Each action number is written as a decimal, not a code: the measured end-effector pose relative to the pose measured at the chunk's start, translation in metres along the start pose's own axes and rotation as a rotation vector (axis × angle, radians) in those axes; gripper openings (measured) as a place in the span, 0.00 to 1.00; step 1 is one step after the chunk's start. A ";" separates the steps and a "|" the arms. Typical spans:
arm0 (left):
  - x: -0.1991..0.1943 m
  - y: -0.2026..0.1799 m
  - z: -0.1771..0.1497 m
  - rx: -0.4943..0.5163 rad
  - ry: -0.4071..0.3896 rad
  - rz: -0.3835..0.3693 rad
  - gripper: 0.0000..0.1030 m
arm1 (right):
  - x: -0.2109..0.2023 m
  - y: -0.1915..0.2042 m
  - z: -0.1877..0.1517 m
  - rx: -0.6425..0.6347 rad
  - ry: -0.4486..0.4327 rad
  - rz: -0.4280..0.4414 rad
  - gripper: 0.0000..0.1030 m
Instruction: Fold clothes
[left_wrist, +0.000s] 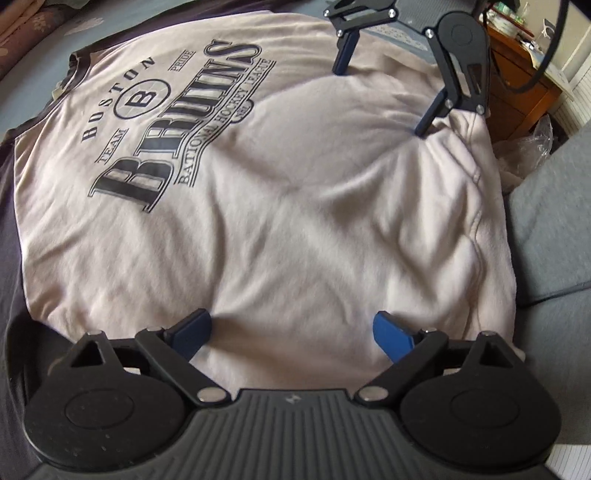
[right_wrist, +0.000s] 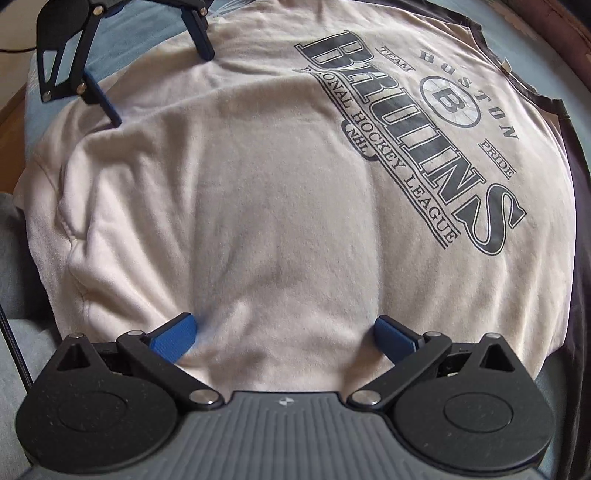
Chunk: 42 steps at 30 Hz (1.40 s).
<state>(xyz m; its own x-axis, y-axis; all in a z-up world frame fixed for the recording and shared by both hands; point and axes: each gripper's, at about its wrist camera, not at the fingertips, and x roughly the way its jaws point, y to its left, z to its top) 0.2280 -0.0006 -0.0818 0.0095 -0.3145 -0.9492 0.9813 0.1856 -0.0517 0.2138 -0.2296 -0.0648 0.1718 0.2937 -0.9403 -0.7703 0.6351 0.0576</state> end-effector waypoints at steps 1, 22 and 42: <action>-0.003 0.001 -0.002 -0.006 0.011 0.001 0.91 | -0.002 0.001 0.005 -0.005 -0.016 0.011 1.00; -0.054 0.068 -0.033 -0.479 0.013 0.166 0.91 | 0.048 0.010 0.107 0.111 -0.101 0.200 1.00; -0.021 0.036 0.017 -0.396 -0.130 0.009 0.90 | 0.016 -0.002 0.053 0.319 -0.026 0.175 1.00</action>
<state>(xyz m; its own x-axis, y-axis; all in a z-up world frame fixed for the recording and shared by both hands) 0.2669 -0.0032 -0.0580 0.0672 -0.4212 -0.9045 0.8312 0.5251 -0.1828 0.2503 -0.1885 -0.0619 0.0733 0.4332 -0.8983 -0.5597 0.7634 0.3224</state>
